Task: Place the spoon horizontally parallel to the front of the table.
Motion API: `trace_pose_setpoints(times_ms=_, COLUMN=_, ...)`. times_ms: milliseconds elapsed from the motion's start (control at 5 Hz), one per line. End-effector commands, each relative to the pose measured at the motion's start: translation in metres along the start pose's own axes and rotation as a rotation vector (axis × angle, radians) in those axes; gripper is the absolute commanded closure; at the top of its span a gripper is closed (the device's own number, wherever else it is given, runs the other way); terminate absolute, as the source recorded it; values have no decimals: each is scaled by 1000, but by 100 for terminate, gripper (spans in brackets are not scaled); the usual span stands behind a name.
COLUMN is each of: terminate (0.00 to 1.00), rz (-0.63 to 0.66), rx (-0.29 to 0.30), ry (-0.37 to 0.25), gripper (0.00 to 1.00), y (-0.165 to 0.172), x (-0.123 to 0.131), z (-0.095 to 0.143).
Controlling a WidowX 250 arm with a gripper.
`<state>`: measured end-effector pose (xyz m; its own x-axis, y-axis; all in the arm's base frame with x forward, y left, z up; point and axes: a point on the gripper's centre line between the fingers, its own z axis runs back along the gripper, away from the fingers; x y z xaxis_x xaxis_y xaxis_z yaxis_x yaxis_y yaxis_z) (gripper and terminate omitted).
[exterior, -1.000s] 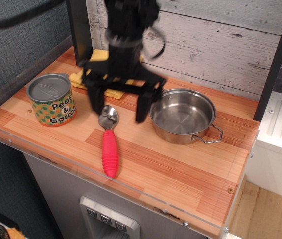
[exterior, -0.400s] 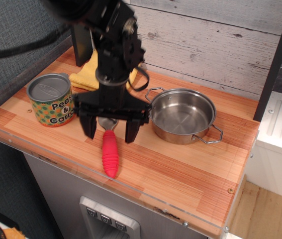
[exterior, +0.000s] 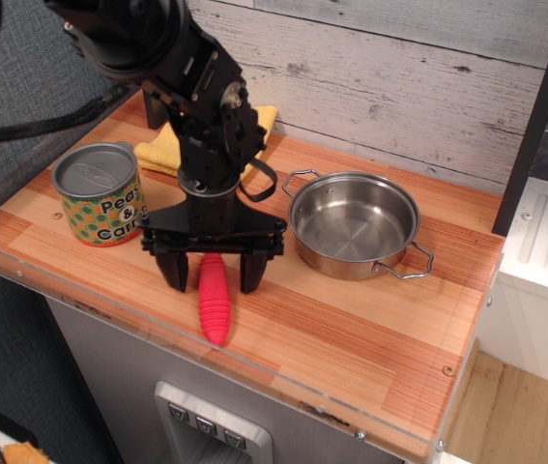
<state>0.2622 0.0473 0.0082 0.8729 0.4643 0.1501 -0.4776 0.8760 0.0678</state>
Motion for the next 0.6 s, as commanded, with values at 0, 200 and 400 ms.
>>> trace_pose_setpoints(times_ms=0, terminate=0, rz=44, rx=-36, ry=-5, gripper=100, y=3, x=-2, z=1)
trace_pose_setpoints(times_ms=200, terminate=0, rz=71, rx=-32, ry=23, gripper=100, y=3, x=-1, z=6)
trace_pose_setpoints(times_ms=400, terminate=0, rz=157, rx=-13, ry=1, gripper=100, y=2, x=1, z=17)
